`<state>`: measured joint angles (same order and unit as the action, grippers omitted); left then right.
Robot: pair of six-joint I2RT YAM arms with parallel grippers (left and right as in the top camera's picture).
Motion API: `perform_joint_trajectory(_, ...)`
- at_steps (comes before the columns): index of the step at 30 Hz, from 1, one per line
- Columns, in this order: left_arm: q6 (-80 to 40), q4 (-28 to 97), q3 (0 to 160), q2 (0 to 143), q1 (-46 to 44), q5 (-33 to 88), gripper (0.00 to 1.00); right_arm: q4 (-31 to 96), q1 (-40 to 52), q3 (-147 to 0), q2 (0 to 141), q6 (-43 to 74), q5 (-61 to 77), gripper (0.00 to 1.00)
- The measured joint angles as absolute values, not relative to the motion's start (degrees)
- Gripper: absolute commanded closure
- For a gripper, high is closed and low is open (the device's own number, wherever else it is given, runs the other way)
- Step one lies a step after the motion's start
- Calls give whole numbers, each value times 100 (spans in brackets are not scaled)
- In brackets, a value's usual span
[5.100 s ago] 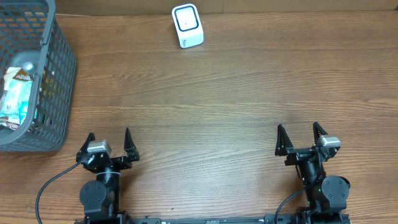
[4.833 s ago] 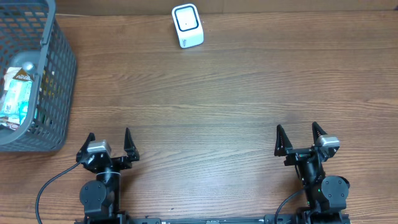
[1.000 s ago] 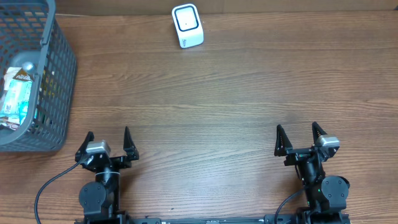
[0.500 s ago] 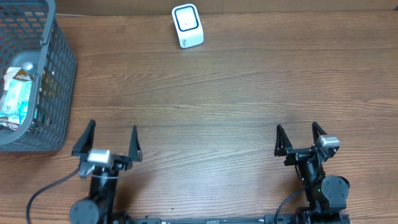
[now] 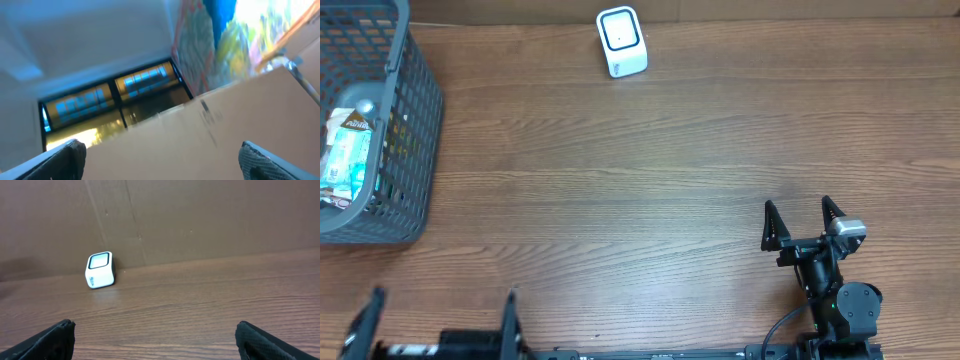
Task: Scan the item barcode
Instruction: 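Move the left gripper up and into the grey basket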
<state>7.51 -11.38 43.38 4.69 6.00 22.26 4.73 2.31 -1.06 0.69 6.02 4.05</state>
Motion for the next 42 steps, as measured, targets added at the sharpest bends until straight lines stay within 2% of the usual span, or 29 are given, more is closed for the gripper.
perform_joint_trajectory(4, 864, -696, 5374, 1271, 600, 2246, 0, 471, 231, -106, 69, 598, 403, 0)
perform_joint_trajectory(14, 928, 4226, 10044, 5135, 600, 2255, 1, 471, 231, -106, 69, 600, 401, 0)
perform_joint_trajectory(18, 943, 5990, 12075, 6772, 600, 2252, 0, 475, 231, -106, 69, 598, 405, 0)
perform_joint_trajectory(21, 943, 6847, 13168, 7856, 600, 2252, 0, 473, 231, -106, 69, 600, 408, 0)
perform_joint_trajectory(31, 945, 7207, 13596, 9902, 600, 2252, 0, 473, 231, -106, 69, 600, 405, 0)
perform_joint_trajectory(37, 762, 7074, 13596, 10320, 718, 2246, 1, 473, 231, -106, 69, 602, 403, 0)
perform_joint_trajectory(42, 436, 6976, 13614, 10309, 1278, 1730, 0, 475, 231, -106, 69, 600, 403, 0)
